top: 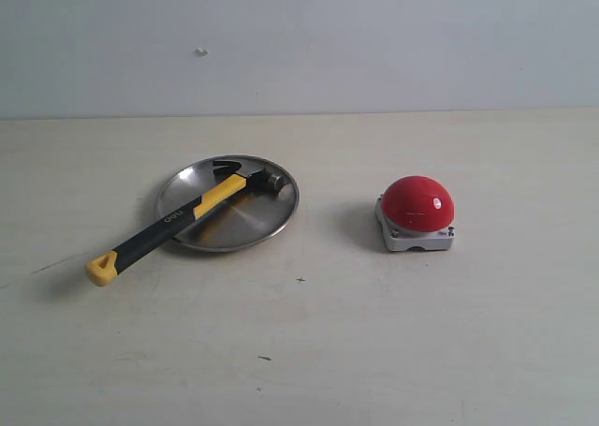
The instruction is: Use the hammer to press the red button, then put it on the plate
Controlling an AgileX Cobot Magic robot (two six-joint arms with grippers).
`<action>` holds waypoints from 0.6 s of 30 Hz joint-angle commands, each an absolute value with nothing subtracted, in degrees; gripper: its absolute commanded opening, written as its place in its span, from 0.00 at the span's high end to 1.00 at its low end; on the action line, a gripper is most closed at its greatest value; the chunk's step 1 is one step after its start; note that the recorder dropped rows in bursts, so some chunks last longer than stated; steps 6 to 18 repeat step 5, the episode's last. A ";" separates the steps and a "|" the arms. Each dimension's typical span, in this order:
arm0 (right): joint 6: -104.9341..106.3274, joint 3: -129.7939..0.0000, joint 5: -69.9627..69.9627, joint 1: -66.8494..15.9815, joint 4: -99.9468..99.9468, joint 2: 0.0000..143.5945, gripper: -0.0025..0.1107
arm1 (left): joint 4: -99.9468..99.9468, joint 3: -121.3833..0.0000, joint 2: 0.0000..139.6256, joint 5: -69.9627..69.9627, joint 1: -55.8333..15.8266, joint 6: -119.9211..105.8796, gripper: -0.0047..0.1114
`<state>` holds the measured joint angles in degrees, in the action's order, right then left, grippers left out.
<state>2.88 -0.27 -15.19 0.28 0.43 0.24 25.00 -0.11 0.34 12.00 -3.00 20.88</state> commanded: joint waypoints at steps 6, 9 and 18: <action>2.93 0.00 -15.00 0.35 0.60 0.00 0.98 | 25.08 0.00 0.00 11.89 -3.43 20.99 0.96; 2.93 0.00 -15.00 0.35 0.60 0.00 0.98 | 25.08 0.00 0.00 11.89 -3.43 20.99 0.96; 2.93 0.00 -15.00 0.35 0.60 0.00 0.98 | 25.08 0.00 0.00 11.89 -3.43 20.99 0.96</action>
